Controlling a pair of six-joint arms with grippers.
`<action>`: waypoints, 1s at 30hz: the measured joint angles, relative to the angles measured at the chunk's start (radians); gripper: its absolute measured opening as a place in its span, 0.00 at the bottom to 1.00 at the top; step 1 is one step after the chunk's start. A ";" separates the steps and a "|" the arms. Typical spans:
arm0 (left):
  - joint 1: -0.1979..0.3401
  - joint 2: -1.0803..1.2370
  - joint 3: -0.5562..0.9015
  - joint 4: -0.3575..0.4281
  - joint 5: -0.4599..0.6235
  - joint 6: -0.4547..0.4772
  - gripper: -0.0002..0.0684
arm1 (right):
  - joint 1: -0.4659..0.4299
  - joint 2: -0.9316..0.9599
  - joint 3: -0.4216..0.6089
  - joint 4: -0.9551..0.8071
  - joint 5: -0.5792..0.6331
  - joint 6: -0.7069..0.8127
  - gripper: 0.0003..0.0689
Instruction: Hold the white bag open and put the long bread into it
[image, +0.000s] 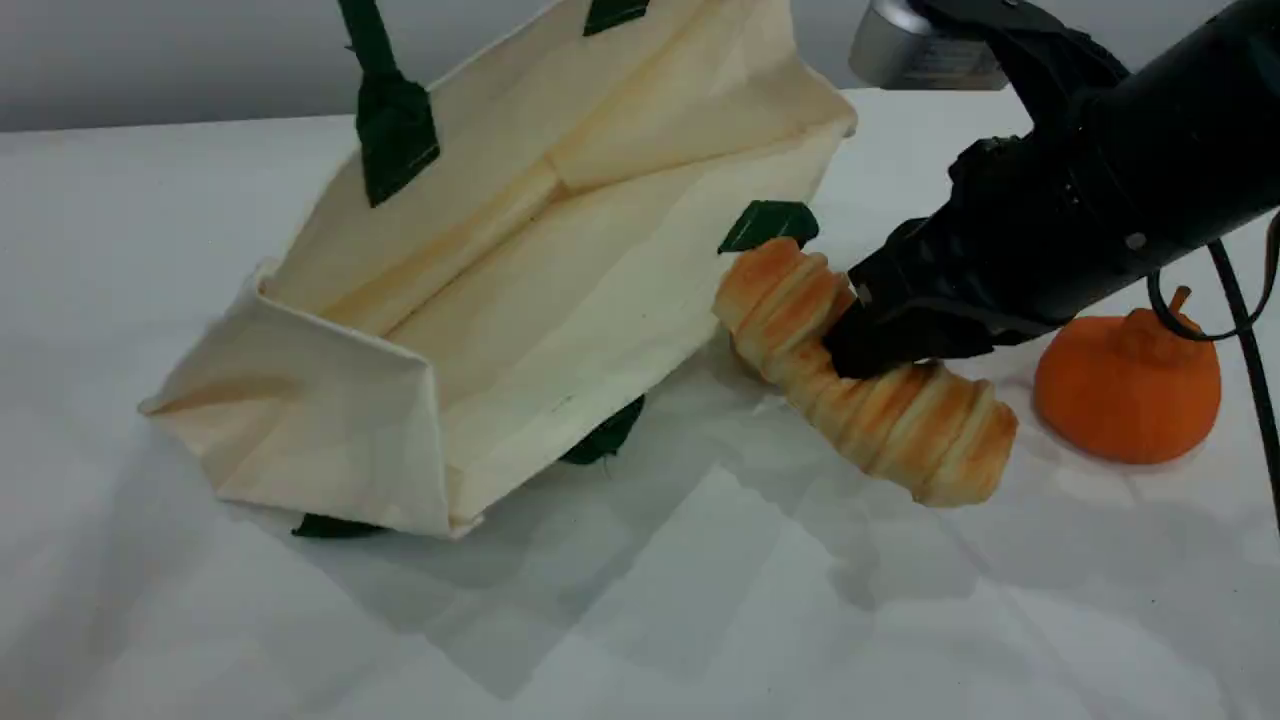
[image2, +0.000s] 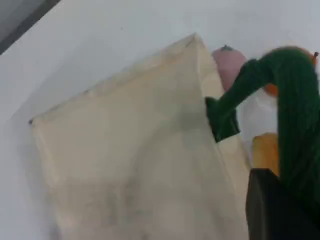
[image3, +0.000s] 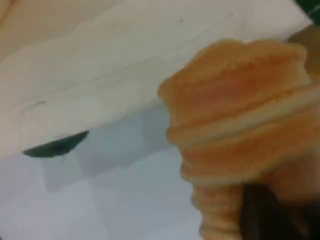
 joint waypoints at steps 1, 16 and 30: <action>0.000 0.000 0.000 -0.010 -0.001 0.002 0.12 | 0.000 0.000 0.000 0.000 0.000 0.000 0.10; -0.076 0.073 0.002 -0.040 -0.004 0.103 0.12 | 0.000 -0.050 0.000 -0.002 -0.005 0.000 0.10; -0.118 0.026 -0.003 -0.070 0.000 0.105 0.12 | 0.000 -0.117 0.000 -0.018 -0.045 0.000 0.10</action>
